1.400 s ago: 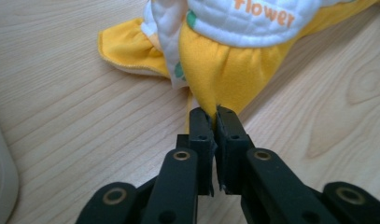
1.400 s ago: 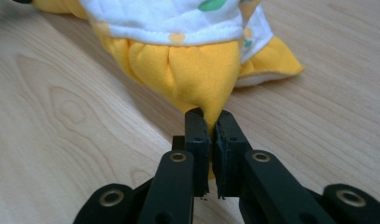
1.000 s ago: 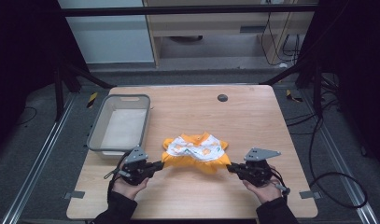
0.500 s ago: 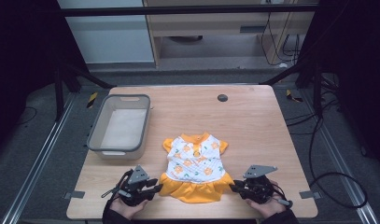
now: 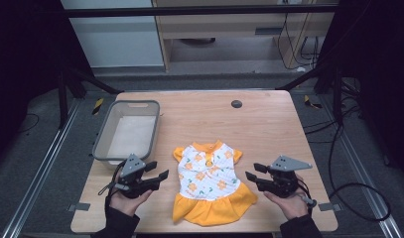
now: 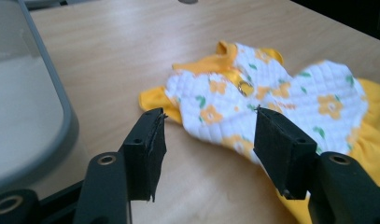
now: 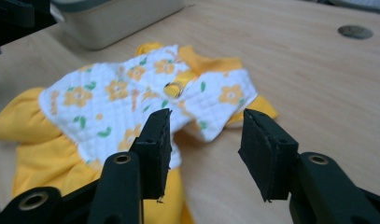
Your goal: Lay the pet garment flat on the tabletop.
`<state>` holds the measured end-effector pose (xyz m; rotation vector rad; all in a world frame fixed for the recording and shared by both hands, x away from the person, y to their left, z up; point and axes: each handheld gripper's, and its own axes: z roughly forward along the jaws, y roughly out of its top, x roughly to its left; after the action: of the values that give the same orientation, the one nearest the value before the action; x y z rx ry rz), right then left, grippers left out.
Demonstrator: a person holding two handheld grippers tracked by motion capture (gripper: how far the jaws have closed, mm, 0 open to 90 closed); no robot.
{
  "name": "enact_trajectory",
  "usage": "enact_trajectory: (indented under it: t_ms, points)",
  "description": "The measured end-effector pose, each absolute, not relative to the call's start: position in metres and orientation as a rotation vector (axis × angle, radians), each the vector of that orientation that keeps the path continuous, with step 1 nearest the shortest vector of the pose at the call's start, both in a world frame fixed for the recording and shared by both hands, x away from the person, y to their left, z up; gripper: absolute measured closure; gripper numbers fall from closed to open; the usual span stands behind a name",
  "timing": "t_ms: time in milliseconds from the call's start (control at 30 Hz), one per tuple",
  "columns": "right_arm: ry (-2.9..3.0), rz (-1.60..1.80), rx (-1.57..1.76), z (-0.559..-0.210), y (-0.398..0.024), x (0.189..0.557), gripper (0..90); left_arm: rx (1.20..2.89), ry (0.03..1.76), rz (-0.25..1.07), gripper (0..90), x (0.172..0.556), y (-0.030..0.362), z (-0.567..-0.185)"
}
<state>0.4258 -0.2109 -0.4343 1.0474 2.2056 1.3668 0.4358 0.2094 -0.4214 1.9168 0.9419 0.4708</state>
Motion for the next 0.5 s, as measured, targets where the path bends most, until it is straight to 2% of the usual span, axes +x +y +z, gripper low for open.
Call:
enact_trajectory:
  t_ms: [100, 200, 500]
  points:
    - [2.159, 1.364, 1.075, -0.431, -0.206, 0.448, 45.3, 1.924, 0.938, 0.502, 43.6, 0.453, 0.198, -0.419]
    - [2.14, 1.334, 1.083, -0.432, -0.2, 0.465, 43.5, 1.957, 0.94, 0.538, 43.8, 0.477, 0.184, -0.419]
    - [2.124, 1.243, 1.111, -0.443, -0.187, 0.511, 43.9, 2.01, 0.993, 0.592, 45.9, 0.522, 0.166, -0.438]
